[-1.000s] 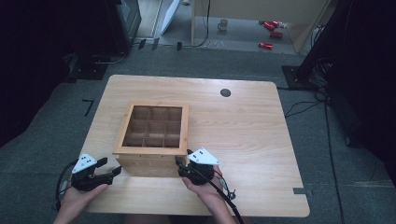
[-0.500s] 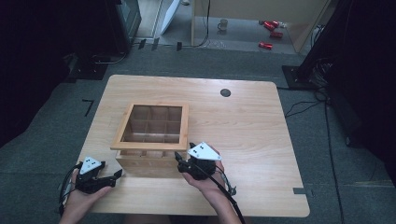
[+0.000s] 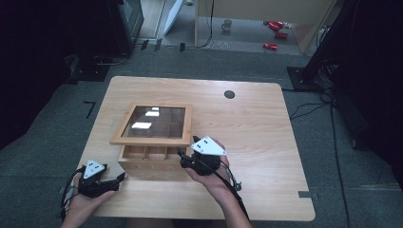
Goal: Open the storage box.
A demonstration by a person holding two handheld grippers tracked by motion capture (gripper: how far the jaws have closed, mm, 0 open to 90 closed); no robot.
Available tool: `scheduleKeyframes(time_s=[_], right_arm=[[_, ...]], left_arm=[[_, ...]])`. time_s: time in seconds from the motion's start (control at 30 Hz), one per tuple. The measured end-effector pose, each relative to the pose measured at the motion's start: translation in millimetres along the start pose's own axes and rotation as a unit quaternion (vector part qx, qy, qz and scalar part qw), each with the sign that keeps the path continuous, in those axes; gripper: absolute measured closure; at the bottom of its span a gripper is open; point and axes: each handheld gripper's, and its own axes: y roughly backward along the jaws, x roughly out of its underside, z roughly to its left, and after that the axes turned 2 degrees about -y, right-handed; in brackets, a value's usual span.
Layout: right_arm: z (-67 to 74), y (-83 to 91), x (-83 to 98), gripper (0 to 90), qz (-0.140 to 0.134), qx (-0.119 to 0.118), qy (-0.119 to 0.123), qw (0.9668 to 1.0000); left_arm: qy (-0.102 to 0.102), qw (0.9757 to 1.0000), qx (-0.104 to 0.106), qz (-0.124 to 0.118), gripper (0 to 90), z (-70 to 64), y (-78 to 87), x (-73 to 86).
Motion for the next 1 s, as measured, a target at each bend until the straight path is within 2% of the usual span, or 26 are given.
scheduleKeyframes(time_s=[0.17, 0.4, 0.53, 0.83, 0.93, 1.0], right_arm=[[-3.8, -0.6, -14.8, 37.1, -0.016, 0.001, 0.008, 0.9998], [-12.2, -7.2, -36.4, 37.2, -0.026, 0.019, 0.020, 0.9993], [-18.0, -10.7, -45.8, 37.3, -0.036, 0.013, 0.015, 0.9991], [-27.0, -23.7, -62.0, 38.7, -0.047, 0.010, 0.039, 0.9981], [-31.8, -29.0, -65.5, 41.9, -0.055, 0.008, 0.037, 0.9978], [-34.9, -32.3, -66.9, 45.7, -0.060, -0.004, 0.033, 0.9976]], left_arm=[[0.003, 1.0000, 0.002, -0.002, 20.5, 0.5, 0.1, 0.1], [0.003, 1.0000, 0.003, -0.002, 20.6, 1.2, 0.2, 0.1], [0.004, 1.0000, 0.005, -0.001, 20.6, 1.5, 0.4, 0.0], [0.005, 1.0000, 0.005, -0.003, 21.0, 1.6, 0.2, 0.0], [0.007, 1.0000, 0.006, -0.004, 21.1, 1.9, 0.3, 0.0], [0.009, 0.9999, 0.007, -0.004, 21.2, 2.1, 0.3, 0.0]])
